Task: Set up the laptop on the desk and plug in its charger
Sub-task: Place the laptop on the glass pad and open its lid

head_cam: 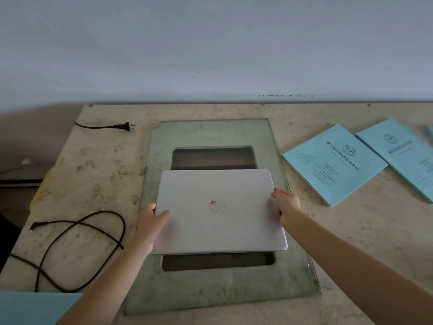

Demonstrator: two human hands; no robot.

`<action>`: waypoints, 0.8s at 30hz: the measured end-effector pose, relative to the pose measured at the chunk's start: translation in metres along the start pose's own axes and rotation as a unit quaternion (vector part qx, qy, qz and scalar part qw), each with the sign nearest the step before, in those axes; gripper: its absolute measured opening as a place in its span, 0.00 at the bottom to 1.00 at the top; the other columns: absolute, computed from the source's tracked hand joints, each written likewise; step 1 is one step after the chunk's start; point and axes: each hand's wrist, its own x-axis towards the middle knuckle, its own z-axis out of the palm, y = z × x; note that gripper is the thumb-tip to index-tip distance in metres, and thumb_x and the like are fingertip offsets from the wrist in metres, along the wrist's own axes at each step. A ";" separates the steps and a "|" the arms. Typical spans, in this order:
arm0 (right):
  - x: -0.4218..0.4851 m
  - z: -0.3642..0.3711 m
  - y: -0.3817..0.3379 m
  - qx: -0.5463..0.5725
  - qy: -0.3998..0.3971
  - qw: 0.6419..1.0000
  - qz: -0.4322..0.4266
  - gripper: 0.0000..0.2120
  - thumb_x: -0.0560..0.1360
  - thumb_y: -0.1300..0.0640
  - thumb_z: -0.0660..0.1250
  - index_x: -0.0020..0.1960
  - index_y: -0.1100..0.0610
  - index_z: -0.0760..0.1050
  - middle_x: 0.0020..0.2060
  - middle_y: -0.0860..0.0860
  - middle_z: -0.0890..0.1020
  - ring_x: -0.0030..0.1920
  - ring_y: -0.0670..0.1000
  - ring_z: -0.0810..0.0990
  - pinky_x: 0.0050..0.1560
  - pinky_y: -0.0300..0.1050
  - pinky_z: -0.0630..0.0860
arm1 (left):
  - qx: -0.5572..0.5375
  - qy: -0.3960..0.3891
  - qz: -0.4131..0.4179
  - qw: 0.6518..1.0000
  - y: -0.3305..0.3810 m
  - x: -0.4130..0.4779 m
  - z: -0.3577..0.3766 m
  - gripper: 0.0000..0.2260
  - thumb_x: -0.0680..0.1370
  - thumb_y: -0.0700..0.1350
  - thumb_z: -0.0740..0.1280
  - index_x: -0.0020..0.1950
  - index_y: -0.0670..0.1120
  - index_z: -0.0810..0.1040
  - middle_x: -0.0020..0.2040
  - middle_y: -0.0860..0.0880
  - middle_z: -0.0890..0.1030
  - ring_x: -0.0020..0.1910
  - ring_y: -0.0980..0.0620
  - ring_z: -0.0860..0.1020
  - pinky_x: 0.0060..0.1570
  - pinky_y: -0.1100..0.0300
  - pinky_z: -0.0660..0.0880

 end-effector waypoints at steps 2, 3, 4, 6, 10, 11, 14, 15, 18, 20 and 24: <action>-0.001 0.002 -0.003 0.004 -0.012 1.000 0.008 0.16 0.73 0.62 0.63 0.58 0.67 0.75 0.39 0.57 0.74 0.44 0.57 0.72 0.49 0.47 0.68 | 0.003 -0.005 -0.003 1.000 -0.001 -0.002 0.000 0.03 0.75 0.38 0.64 0.45 0.45 0.76 0.42 0.45 0.80 0.42 0.46 0.77 0.38 0.58 0.70; -0.002 0.003 -0.004 0.004 -0.021 1.000 0.015 0.14 0.74 0.61 0.64 0.57 0.65 0.77 0.39 0.54 0.74 0.45 0.55 0.72 0.49 0.47 0.67 | 0.005 -0.004 -0.006 1.000 -0.001 -0.004 0.000 0.03 0.75 0.38 0.64 0.46 0.44 0.76 0.43 0.44 0.80 0.43 0.44 0.77 0.39 0.57 0.70; -0.003 0.004 -0.005 0.002 -0.027 0.999 0.018 0.12 0.74 0.60 0.64 0.56 0.62 0.77 0.41 0.53 0.75 0.47 0.55 0.72 0.50 0.48 0.68 | 0.007 -0.004 -0.009 1.000 -0.002 -0.004 -0.001 0.03 0.75 0.39 0.64 0.47 0.43 0.76 0.44 0.43 0.80 0.45 0.43 0.78 0.40 0.56 0.71; -0.003 0.005 -0.004 -0.007 -0.033 0.999 0.015 0.11 0.75 0.60 0.63 0.55 0.61 0.77 0.42 0.53 0.75 0.48 0.55 0.72 0.50 0.48 0.68 | 0.009 -0.003 -0.011 1.000 -0.002 -0.006 -0.001 0.05 0.75 0.39 0.65 0.50 0.41 0.76 0.46 0.41 0.81 0.47 0.41 0.79 0.42 0.55 0.72; -0.004 0.006 0.002 -0.028 -0.031 0.999 -0.003 0.16 0.75 0.59 0.61 0.58 0.68 0.73 0.38 0.55 0.71 0.42 0.53 0.68 0.47 0.48 0.67 | 0.034 -0.002 -0.008 0.999 -0.002 -0.007 -0.002 0.08 0.74 0.43 0.66 0.50 0.40 0.78 0.49 0.40 0.81 0.49 0.41 0.79 0.43 0.53 0.74; -0.004 0.006 0.003 -0.039 -0.031 0.999 -0.010 0.16 0.74 0.59 0.61 0.58 0.68 0.72 0.40 0.55 0.70 0.42 0.54 0.67 0.48 0.49 0.68 | 0.041 0.001 -0.009 0.999 -0.002 -0.007 -0.002 0.10 0.74 0.44 0.66 0.50 0.40 0.78 0.49 0.40 0.80 0.49 0.41 0.79 0.44 0.51 0.75; -0.011 0.005 0.005 -0.075 -0.044 0.995 -0.046 0.09 0.74 0.59 0.59 0.48 0.65 0.71 0.42 0.59 0.70 0.41 0.56 0.69 0.47 0.50 0.67 | 0.053 -0.002 -0.010 0.999 -0.002 -0.006 -0.004 0.13 0.73 0.45 0.67 0.52 0.37 0.77 0.51 0.38 0.79 0.51 0.39 0.78 0.45 0.50 0.74; -0.013 0.006 0.006 -0.091 -0.051 0.993 -0.057 0.08 0.74 0.58 0.59 0.50 0.61 0.72 0.46 0.61 0.73 0.44 0.58 0.73 0.49 0.51 0.69 | 0.056 -0.008 -0.006 0.998 -0.002 -0.007 -0.005 0.13 0.73 0.45 0.67 0.53 0.37 0.77 0.52 0.38 0.80 0.51 0.39 0.78 0.44 0.51 0.73; -0.017 0.009 0.017 -0.177 -0.078 0.974 -0.118 0.25 0.76 0.53 0.62 0.72 0.51 0.62 0.69 0.54 0.68 0.68 0.58 0.65 0.66 0.60 0.64 | 0.092 -0.015 0.029 0.995 -0.008 -0.010 -0.007 0.13 0.73 0.45 0.68 0.54 0.39 0.76 0.52 0.41 0.80 0.52 0.41 0.78 0.50 0.47 0.75; -0.024 0.014 0.031 -0.306 -0.081 0.925 -0.211 0.33 0.75 0.48 0.65 0.75 0.49 0.55 0.75 0.51 0.57 0.74 0.57 0.53 0.71 0.61 0.56 | 0.155 0.002 0.062 0.986 -0.014 -0.014 -0.005 0.19 0.70 0.47 0.72 0.57 0.42 0.73 0.54 0.45 0.78 0.56 0.43 0.76 0.54 0.46 0.75; -0.043 0.027 0.063 -0.480 -0.106 0.805 -0.332 0.40 0.70 0.37 0.66 0.75 0.47 0.51 0.77 0.49 0.49 0.77 0.55 0.44 0.74 0.59 0.41 | 0.290 -0.025 0.099 0.951 -0.036 -0.027 0.002 0.52 0.65 0.62 0.74 0.76 0.45 0.46 0.75 0.45 0.56 0.74 0.44 0.56 0.72 0.46 0.58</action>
